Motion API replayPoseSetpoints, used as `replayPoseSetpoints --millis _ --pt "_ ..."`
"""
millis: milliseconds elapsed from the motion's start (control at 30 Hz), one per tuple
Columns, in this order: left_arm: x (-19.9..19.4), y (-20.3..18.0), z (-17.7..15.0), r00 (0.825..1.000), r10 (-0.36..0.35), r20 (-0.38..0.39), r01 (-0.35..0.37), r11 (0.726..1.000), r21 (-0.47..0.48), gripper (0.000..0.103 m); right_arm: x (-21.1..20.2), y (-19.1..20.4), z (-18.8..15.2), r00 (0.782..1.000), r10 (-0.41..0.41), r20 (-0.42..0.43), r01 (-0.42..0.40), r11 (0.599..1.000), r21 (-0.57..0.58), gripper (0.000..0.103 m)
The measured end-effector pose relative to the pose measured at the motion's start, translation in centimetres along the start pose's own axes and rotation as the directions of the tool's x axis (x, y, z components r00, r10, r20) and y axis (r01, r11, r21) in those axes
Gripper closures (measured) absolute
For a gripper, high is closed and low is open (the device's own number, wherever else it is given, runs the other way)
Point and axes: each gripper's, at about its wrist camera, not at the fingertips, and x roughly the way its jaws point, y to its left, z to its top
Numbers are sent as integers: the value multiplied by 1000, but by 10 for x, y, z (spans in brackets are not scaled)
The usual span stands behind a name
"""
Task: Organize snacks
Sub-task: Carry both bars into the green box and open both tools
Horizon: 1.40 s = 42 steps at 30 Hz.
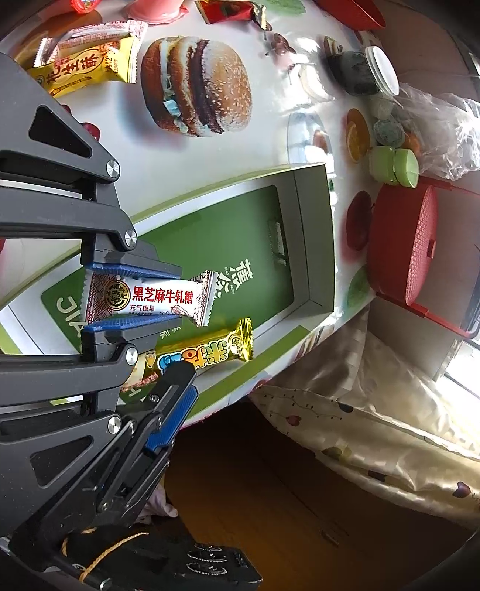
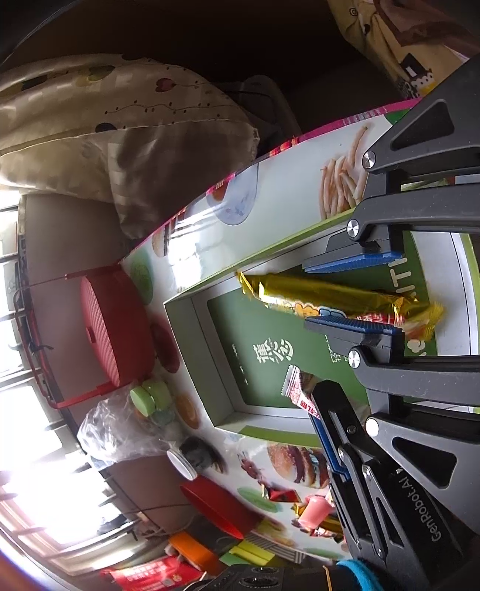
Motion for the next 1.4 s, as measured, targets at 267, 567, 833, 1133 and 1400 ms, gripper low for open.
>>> replayPoseSetpoints --millis 267,567,833,1133,1400 --pt "3 -1 2 1000 -2 -13 2 1000 9 82 -3 -3 0 1000 -5 9 5 1000 6 75" --pt "0 1 0 1000 1 -12 -1 1000 5 74 -10 -8 0 999 -6 32 5 1000 25 69" --pt "-14 0 0 1000 3 15 -3 1000 8 65 -20 -7 -1 999 -13 50 11 999 32 67" --pt "-40 3 -6 998 30 54 -31 999 12 65 -40 1 -4 995 -25 97 21 999 41 63" --pt "-66 18 -19 989 101 112 -105 994 38 65 -57 16 -13 991 -24 132 20 999 33 58"
